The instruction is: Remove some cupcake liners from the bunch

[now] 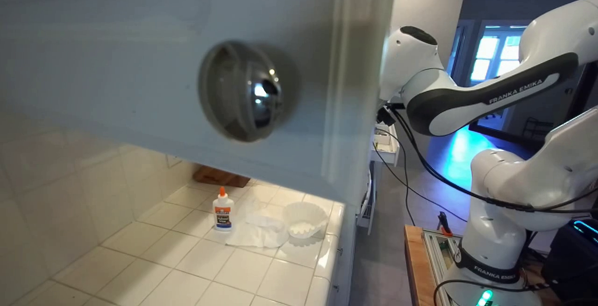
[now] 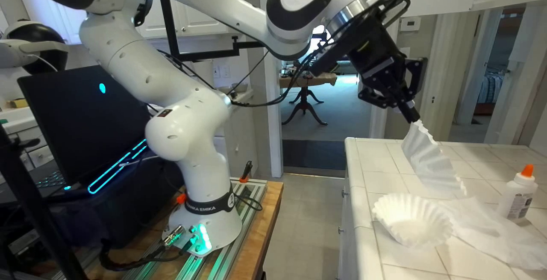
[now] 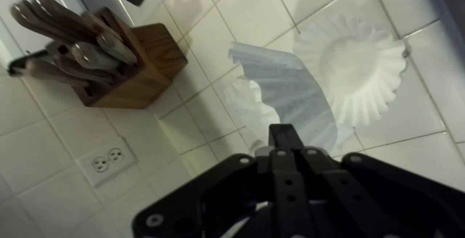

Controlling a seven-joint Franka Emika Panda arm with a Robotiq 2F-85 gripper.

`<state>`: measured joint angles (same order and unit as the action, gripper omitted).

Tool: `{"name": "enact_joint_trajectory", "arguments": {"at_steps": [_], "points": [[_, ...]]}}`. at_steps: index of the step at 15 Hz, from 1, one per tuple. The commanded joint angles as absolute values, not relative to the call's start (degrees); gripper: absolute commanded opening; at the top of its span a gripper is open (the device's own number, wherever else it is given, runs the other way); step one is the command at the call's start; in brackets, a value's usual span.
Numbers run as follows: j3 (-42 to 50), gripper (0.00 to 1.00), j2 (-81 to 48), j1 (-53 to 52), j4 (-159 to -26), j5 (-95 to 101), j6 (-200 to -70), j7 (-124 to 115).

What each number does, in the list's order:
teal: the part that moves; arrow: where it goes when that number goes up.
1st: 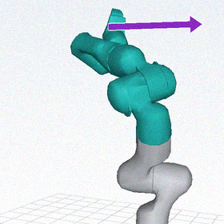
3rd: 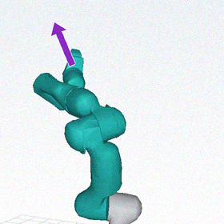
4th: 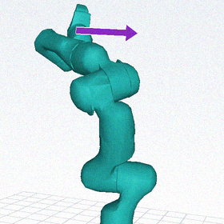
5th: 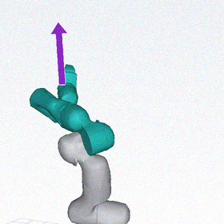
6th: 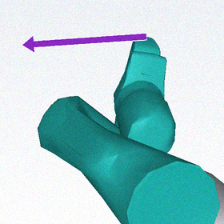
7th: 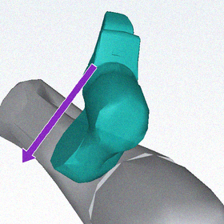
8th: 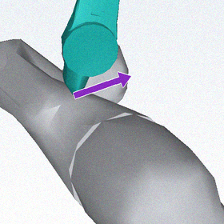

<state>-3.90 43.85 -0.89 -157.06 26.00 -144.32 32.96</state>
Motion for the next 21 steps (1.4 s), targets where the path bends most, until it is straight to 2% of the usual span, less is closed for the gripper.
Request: {"name": "enact_joint_trajectory", "arguments": {"at_steps": [1, 7, 13, 17, 21], "points": [[-5.61, 0.00, 48.83, 4.39, -157.66, 31.33, -141.72, 24.31], [-7.38, 0.00, 45.49, 16.62, -157.07, 42.82, -145.35, 7.66], [-10.13, 0.00, 38.70, 25.64, -157.01, 64.38, -143.67, -16.03], [-9.15, 0.00, 29.62, 20.56, -154.34, 77.76, -138.61, -26.21], [-6.02, 0.00, 20.97, 12.61, -151.09, 83.05, -133.71, -26.12]]}}
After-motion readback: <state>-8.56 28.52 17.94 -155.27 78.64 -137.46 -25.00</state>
